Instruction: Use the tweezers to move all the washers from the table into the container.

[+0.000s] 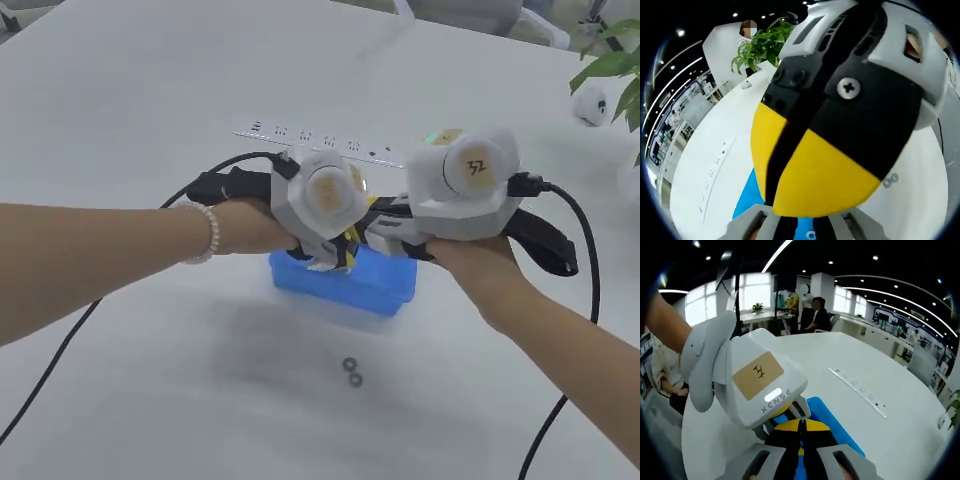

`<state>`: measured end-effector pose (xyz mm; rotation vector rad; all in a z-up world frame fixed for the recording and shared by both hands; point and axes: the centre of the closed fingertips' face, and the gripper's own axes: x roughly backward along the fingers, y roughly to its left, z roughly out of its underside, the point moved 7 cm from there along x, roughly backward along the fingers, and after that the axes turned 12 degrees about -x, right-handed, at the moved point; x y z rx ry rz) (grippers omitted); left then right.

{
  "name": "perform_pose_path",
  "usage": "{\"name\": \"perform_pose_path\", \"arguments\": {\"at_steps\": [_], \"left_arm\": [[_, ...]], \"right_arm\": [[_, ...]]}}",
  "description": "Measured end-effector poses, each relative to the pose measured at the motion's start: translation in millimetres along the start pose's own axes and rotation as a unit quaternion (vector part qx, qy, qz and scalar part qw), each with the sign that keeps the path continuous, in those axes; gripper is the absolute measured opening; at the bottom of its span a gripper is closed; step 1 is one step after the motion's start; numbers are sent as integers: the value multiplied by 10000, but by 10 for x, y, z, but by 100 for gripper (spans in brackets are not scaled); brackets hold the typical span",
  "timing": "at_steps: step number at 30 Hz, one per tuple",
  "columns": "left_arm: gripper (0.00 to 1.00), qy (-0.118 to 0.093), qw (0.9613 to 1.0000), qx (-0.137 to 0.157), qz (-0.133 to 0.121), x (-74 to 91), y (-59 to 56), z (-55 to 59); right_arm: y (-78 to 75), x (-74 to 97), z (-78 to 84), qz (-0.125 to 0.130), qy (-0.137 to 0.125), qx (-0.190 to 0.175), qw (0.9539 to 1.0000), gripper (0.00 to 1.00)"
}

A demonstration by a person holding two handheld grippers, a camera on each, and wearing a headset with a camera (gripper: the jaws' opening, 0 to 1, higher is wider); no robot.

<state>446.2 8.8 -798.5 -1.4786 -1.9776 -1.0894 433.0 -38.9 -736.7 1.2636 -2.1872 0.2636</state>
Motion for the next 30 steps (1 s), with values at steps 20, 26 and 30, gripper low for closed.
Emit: {"name": "perform_pose_path", "arguments": {"at_steps": [20,26,30], "left_arm": [[8,-941,9949,119,-340,635,-96,-369],[9,-1260,9918,164,132,840,-405,-541],[10,-1447,9882,196,463,909,-621,-628]], "right_arm": [[323,612,-425,-332,-591,310,9972,0],[565,840,-393,-1059,-482,384,9925,0],[690,914,-320,-1458,-278,275,9885,0]]}}
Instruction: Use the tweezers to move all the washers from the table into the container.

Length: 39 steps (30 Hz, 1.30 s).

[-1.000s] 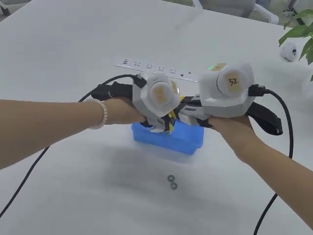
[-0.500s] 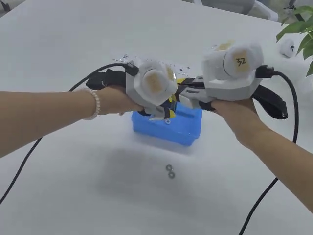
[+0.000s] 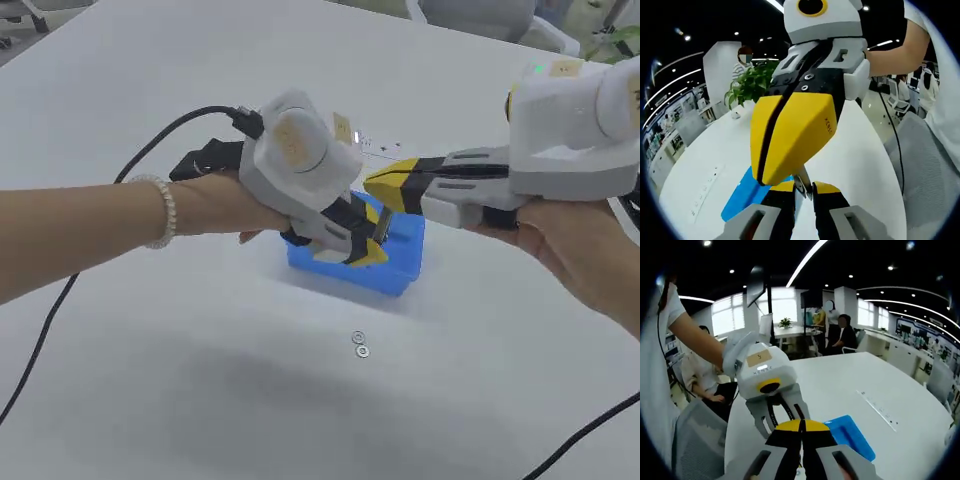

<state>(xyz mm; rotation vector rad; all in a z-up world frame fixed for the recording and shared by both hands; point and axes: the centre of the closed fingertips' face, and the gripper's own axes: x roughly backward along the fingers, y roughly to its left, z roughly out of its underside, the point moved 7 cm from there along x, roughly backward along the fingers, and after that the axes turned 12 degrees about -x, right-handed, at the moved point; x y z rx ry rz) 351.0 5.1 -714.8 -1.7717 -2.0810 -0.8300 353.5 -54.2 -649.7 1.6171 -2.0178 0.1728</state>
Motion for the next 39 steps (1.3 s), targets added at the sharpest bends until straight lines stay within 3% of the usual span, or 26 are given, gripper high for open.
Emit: {"name": "perform_pose_path", "arguments": {"at_steps": [4,7,10,13,17,22,25,39], "left_arm": [[10,-243,9995,184,84,-4,-106,-68],[7,-182,9995,214,167,-56,-126,-37],[7,-87,9995,130,283,-113,-154,-1],[7,-21,9990,204,397,-183,-174,79],[7,172,9991,94,381,-268,-223,227],[11,248,9994,68,235,-333,-314,351],[17,167,9992,263,241,-364,-336,372],[25,294,9978,562,201,-432,-362,551]], "right_arm": [[97,-1,94,-39,157,111,9998,0],[94,-21,208,-8,280,103,9996,0],[73,-42,284,9,225,-8,9997,0],[25,-80,370,34,266,-117,9996,0],[-15,-161,529,74,418,-133,9990,0],[-16,-243,665,85,543,-225,9982,0],[-16,-274,755,127,665,-180,9975,0],[-217,-224,824,542,559,-279,9966,0]]}}
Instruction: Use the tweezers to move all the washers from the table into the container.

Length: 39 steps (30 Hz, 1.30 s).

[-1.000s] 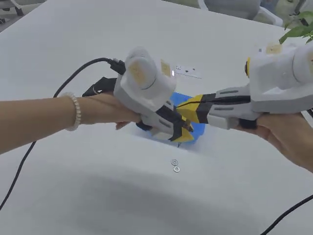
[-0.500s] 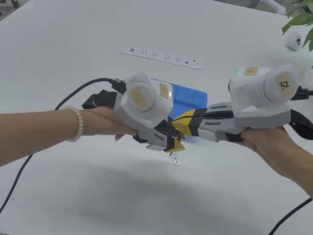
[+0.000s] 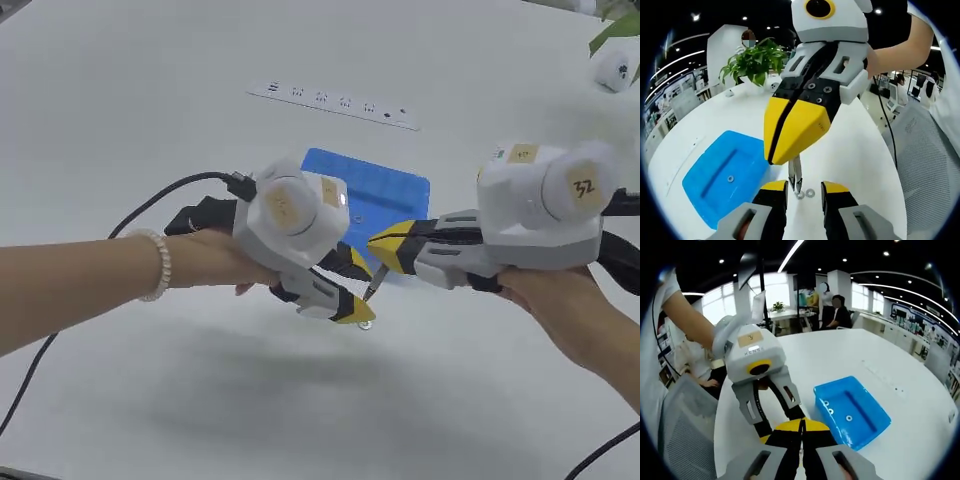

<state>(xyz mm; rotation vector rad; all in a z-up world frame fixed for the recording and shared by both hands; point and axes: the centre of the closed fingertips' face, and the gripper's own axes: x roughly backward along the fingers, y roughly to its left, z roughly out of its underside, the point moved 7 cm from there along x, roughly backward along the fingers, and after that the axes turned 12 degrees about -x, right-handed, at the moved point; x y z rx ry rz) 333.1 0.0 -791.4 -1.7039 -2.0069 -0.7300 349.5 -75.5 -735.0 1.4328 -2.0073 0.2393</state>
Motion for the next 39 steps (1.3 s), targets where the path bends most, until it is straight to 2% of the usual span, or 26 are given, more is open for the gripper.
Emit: {"name": "perform_pose_path", "arguments": {"at_steps": [6,13,16,19,22,25,28,35,39], "left_arm": [[23,28,10000,19,-35,-1,35,5],[22,85,9999,-88,29,-34,19,5],[21,47,9998,-167,49,-45,16,-24],[16,55,9997,-235,42,-66,36,-47],[8,80,9986,-515,14,-92,60,-44],[8,111,9988,-439,173,-82,65,-51],[7,171,9975,-661,197,-73,41,-61],[6,198,9972,-661,287,-79,23,-60],[5,197,9975,-642,226,-43,17,-84]], "right_arm": [[-14,-16,35,89,-11,-44,9999,0],[12,-21,36,62,0,-56,10000,0],[70,-36,40,17,6,-24,10000,0],[98,-40,37,8,14,22,10000,0],[95,-40,33,14,23,6,10000,0],[108,-38,36,1,23,-3,10000,0],[139,-40,40,-21,33,31,10000,0],[133,-24,46,-16,105,91,9999,0],[147,6,29,2,66,105,9999,0]]}}
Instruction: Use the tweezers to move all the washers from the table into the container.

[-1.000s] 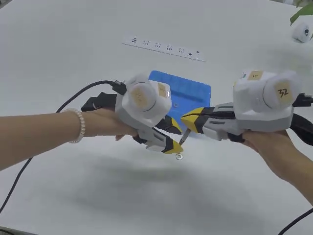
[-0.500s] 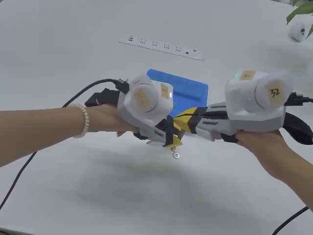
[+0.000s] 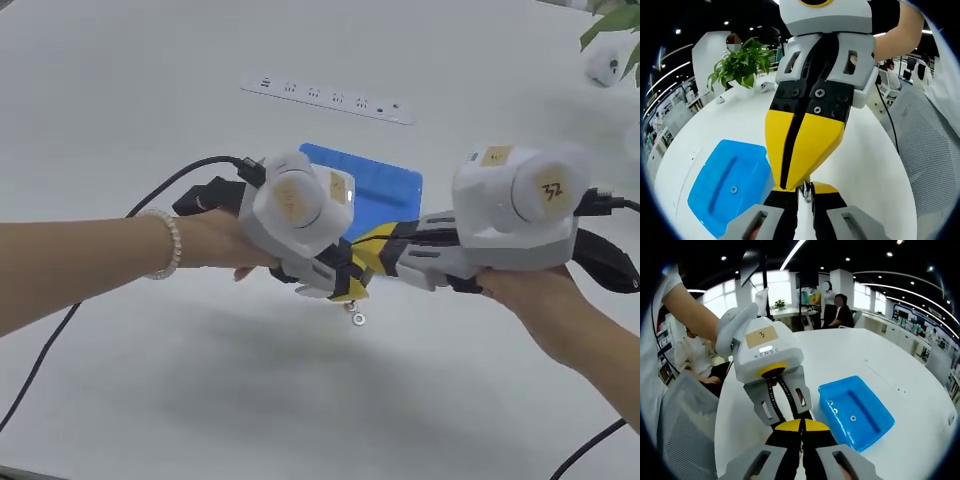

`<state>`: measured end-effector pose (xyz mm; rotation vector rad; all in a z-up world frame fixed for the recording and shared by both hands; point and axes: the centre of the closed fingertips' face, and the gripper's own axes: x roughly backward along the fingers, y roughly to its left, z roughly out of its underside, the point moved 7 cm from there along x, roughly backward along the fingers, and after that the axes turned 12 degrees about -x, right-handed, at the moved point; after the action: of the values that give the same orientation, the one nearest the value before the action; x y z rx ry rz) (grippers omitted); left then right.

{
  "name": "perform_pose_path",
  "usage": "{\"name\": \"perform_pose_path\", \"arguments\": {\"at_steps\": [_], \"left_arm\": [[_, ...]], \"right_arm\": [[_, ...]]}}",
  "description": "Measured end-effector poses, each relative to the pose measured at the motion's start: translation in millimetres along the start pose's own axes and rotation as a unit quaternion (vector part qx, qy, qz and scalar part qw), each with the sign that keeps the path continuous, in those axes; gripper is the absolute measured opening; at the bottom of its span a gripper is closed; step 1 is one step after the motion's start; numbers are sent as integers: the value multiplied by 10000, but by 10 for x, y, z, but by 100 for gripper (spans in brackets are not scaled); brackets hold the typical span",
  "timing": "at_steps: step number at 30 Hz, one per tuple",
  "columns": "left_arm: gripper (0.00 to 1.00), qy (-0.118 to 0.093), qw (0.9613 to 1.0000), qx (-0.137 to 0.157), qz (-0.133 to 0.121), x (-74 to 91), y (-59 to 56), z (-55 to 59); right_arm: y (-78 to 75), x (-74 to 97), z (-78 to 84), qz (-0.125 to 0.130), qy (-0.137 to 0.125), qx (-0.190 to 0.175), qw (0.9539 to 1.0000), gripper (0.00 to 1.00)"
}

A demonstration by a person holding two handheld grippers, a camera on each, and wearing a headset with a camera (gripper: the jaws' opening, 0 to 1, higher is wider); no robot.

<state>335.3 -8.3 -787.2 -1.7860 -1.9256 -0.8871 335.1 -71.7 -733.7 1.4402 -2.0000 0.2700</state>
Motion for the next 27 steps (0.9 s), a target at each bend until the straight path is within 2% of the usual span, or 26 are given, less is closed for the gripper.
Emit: {"name": "perform_pose_path", "arguments": {"at_steps": [4,11,18,22,24,27], "left_arm": [[5,18,9999,-28,-95,52,16,-59],[5,36,9998,-63,-190,180,142,-239],[5,-55,9991,-161,-393,328,392,-441],[5,-2,9981,-279,-543,386,526,-486],[5,18,9978,-315,-588,392,629,-451],[5,24,9968,-347,-726,435,722,-437]], "right_arm": [[25,53,-67,28,-58,69,10000,0],[36,184,-261,161,-260,220,9993,0],[-48,314,-534,386,-502,435,9970,0],[-120,335,-649,496,-608,484,9957,0],[-150,333,-705,552,-660,510,9950,0],[-201,301,-765,639,-729,566,9937,0]]}}
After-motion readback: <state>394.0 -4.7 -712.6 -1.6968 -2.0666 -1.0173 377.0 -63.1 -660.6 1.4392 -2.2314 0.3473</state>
